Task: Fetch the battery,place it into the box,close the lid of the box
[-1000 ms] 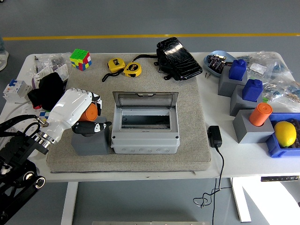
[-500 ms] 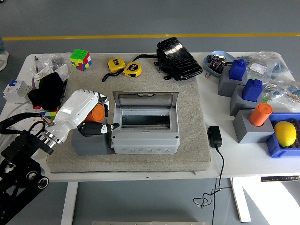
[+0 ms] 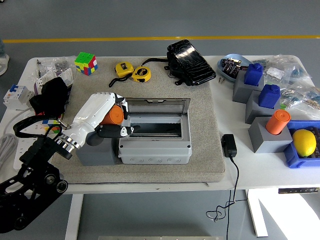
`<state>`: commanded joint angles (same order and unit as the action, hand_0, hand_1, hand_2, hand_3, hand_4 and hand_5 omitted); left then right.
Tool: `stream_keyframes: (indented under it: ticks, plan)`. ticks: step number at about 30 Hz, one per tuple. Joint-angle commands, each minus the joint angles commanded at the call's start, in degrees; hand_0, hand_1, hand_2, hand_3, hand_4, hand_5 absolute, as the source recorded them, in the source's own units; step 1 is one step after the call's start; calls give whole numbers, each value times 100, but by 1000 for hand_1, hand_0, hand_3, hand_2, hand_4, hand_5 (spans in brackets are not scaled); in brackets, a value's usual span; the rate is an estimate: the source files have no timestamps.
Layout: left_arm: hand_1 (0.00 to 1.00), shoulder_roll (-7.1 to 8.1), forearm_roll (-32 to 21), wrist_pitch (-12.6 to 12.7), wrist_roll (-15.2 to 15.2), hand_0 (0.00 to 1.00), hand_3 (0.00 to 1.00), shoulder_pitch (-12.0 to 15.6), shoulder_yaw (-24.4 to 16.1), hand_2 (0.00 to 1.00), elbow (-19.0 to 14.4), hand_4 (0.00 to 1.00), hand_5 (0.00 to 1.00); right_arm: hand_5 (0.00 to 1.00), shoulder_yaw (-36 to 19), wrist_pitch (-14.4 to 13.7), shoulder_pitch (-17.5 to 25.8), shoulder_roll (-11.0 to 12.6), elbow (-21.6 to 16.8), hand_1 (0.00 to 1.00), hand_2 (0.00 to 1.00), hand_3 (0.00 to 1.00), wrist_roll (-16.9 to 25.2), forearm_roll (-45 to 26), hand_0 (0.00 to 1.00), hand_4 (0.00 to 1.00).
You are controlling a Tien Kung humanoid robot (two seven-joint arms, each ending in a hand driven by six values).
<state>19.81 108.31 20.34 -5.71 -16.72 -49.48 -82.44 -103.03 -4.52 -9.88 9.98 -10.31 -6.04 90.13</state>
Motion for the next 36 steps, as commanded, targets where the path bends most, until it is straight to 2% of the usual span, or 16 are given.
stream_keyframes:
  ticks: [4,22,32,36]
  plan:
    - [2,-75,-36,0,-17,20,58,-2,130,85,78,812,245,998,16,-4,-8,4,0,819,789,842,10,-28,871,998]
    - [2,-72,-118,-53,99,20,58,2,248,85,-50,810,245,998,-66,-16,-31,29,0,819,789,843,3,7,871,998]
    - [2,-221,-629,-60,41,21,60,-328,519,85,219,810,246,998,-48,-16,-39,12,0,818,789,843,3,-3,870,998]
    - [2,-255,-672,-57,56,21,59,-368,554,85,300,810,249,998,-56,-19,-29,21,0,818,789,843,-2,11,871,998]
